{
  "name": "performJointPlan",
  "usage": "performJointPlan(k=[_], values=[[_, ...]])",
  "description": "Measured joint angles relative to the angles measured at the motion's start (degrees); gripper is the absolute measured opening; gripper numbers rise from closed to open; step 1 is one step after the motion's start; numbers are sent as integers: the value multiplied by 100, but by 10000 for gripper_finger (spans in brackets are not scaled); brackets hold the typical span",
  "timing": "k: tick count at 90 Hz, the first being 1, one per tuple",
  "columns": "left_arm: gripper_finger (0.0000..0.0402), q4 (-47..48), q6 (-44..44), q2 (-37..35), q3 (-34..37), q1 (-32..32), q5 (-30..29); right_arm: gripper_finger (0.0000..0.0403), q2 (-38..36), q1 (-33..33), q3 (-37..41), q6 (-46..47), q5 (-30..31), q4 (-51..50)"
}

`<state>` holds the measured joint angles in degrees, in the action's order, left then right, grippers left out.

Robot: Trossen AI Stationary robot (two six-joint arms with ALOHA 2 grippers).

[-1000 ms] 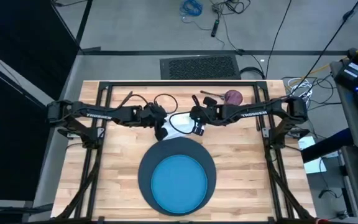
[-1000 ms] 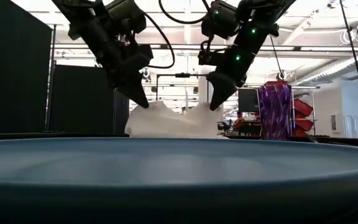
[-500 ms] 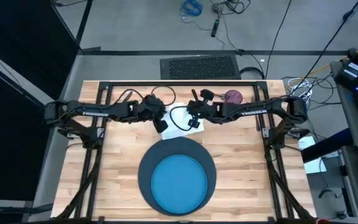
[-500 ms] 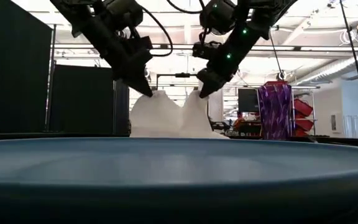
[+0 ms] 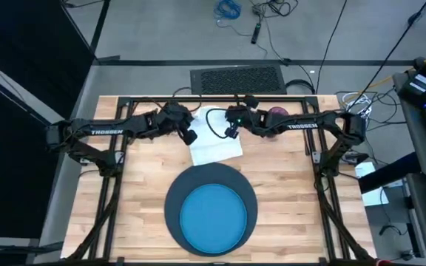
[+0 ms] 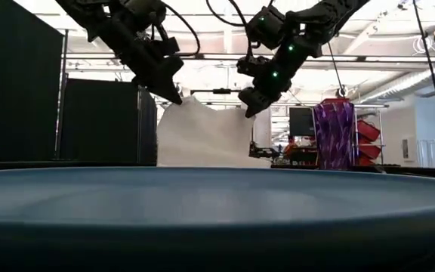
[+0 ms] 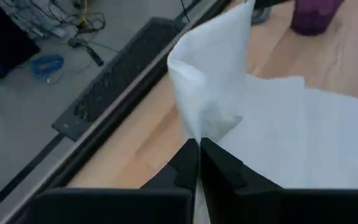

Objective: Set table place
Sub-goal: Fold the white napkin

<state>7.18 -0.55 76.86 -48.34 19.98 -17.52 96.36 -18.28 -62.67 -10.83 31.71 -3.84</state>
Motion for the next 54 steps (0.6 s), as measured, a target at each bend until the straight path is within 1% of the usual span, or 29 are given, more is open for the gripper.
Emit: performJointPlan(k=[11, 21, 29, 34, 54], values=[[0, -48, 70, 0, 0, 183, -2, 0, -2, -92, 0, -104, -19, 279], [0, -30, 135, 0, 0, 327, 12, 0, -2, -157, 0, -100, -56, 201], [0, -20, 139, 0, 0, 422, 181, 0, -2, -191, 0, -95, -71, 94], [0, -1, 145, 7, 0, 452, 271, 0, -2, -199, 0, -44, -191, 61], [0, 50, 242, 196, 0, 588, 320, 0, -2, -320, 0, 105, -542, 27]])
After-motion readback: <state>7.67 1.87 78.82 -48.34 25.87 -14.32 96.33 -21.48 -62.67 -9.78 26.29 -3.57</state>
